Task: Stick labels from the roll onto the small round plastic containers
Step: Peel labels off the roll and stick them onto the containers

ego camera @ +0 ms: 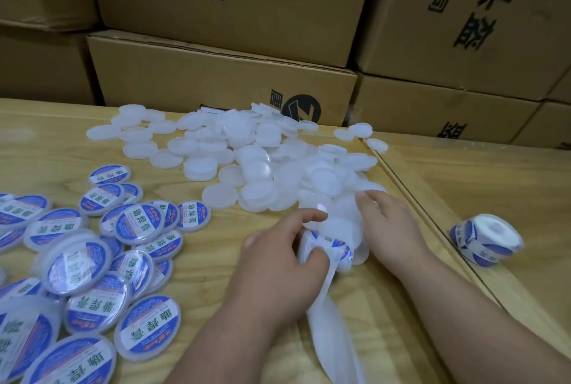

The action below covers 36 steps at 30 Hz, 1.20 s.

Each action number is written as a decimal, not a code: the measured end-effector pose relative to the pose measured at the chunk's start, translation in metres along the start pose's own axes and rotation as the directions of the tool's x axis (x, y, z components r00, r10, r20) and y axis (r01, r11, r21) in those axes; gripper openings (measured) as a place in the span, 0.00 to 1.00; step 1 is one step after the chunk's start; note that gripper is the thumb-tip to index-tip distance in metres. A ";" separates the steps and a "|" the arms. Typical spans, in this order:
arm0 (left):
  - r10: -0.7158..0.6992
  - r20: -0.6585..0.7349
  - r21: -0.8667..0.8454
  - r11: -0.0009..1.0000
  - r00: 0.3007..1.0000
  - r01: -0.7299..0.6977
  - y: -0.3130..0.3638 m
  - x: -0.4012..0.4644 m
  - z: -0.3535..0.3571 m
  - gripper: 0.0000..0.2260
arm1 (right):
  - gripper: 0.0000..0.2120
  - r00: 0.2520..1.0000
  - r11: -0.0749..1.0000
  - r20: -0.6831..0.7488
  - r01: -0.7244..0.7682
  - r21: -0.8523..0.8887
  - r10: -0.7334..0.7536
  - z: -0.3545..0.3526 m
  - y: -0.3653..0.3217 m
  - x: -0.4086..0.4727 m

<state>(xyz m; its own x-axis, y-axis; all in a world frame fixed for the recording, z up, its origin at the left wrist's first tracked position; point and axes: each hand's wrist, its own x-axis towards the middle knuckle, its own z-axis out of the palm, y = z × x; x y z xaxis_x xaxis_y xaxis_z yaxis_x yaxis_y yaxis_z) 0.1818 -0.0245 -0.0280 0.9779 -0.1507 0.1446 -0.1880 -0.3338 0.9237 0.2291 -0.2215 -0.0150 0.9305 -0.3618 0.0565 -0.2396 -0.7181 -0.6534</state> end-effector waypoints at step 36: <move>0.091 -0.056 0.513 0.857 0.994 -0.049 -0.001 -0.001 0.011 0.14 | 0.05 0.994 0.748 -0.098 0.023 0.663 0.056 -0.008 0.003 -0.093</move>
<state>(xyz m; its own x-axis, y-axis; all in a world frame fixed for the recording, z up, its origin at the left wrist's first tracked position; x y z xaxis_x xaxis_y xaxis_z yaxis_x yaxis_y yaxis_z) 0.1802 -0.0342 -0.0326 0.9604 -0.1284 0.2472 -0.2562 -0.7557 0.6027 0.1395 -0.1942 -0.0161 0.8840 -0.4581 0.0933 0.0257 -0.1518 -0.9881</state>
